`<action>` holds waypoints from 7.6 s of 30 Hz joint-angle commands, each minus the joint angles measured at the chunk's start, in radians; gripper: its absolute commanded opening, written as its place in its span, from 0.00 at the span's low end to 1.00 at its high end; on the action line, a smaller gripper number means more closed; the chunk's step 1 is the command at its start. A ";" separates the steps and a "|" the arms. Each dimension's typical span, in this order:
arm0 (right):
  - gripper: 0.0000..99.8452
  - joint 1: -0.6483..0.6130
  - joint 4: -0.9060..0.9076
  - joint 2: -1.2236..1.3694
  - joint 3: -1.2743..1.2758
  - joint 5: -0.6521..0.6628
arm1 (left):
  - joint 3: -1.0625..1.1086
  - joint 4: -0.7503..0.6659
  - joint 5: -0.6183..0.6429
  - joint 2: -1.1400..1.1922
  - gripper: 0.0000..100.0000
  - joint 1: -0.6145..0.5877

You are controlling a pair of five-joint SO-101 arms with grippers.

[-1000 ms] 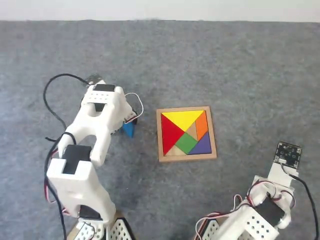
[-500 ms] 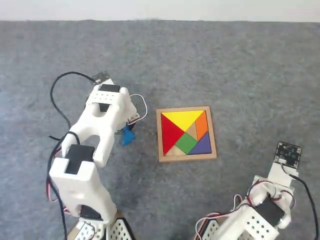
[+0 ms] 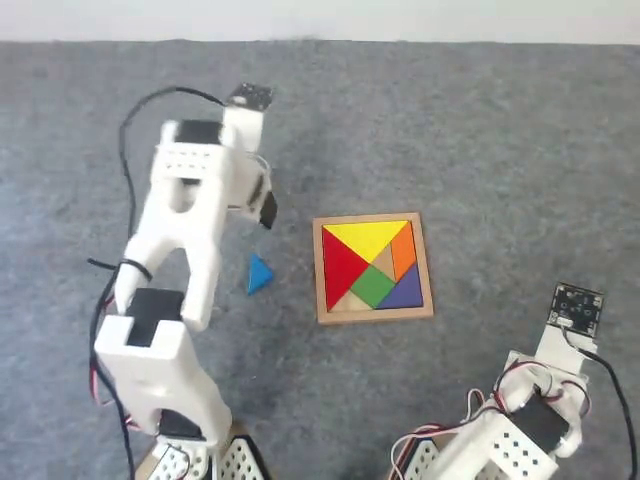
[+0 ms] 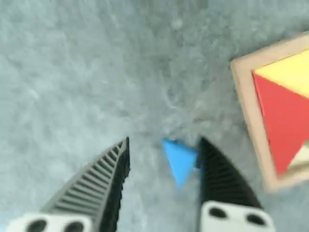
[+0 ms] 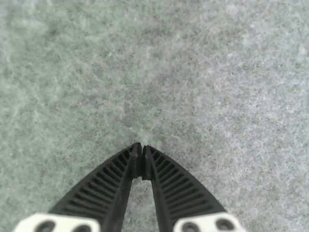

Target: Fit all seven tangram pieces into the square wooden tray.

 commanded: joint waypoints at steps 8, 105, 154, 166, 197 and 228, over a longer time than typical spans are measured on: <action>0.01 0.008 0.007 -0.001 0.012 -0.008 | 0.410 -0.167 -0.239 -0.244 0.22 0.077; 0.01 0.008 0.007 -0.001 0.012 -0.008 | 0.484 -0.284 -0.617 -0.167 0.15 0.628; 0.01 0.008 0.007 -0.001 0.012 -0.008 | 0.493 -0.262 -0.545 -0.381 0.15 0.620; 0.01 0.008 0.007 -0.001 0.012 -0.008 | 0.621 -0.497 -0.542 -0.241 0.15 0.578; 0.01 0.008 0.007 -0.001 0.012 -0.008 | 0.180 -0.371 -0.390 -0.109 0.12 0.365; 0.01 0.007 0.007 -0.002 0.012 -0.008 | 1.804 -0.937 0.192 -1.814 0.13 0.040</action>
